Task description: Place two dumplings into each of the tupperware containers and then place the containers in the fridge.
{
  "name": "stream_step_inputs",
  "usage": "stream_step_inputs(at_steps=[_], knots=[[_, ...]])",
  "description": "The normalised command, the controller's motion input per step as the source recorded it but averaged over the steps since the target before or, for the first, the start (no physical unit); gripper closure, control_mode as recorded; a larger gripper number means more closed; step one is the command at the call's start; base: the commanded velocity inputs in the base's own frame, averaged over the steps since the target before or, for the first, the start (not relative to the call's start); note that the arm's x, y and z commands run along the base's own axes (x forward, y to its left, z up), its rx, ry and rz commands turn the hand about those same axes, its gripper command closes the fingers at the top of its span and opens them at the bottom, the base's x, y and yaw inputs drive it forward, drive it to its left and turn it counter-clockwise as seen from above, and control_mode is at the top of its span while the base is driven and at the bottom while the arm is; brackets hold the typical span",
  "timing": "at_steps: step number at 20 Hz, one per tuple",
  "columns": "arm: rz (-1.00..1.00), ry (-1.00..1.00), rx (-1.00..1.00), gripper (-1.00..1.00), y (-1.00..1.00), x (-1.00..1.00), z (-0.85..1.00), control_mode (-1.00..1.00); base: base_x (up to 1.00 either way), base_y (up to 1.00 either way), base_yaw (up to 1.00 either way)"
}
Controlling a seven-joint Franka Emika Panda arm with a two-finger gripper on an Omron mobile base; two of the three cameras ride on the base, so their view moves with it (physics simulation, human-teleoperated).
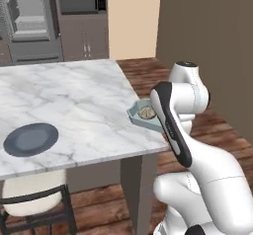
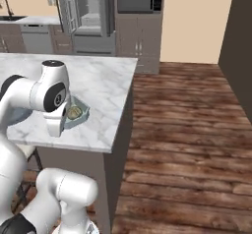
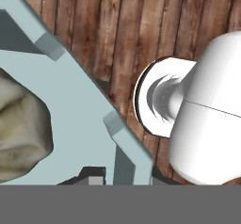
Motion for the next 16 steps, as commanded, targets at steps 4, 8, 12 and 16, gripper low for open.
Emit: stream_step_inputs(at_steps=[4, 8, 12, 16], knots=[[0.00, 0.00, 0.00, 1.00, 0.00, 0.00, 0.00, 1.00, 0.07, -1.00, 0.00], [0.00, 0.00, 0.00, 1.00, 0.00, 0.00, 0.00, 1.00, 0.46, -1.00, 0.00], [0.00, 0.00, 0.00, 1.00, 0.00, 0.00, 0.00, 1.00, 1.00, -0.88, 0.03], [0.00, 0.00, 0.00, 1.00, 0.00, 0.00, 0.00, 1.00, 1.00, -0.39, 0.08]])
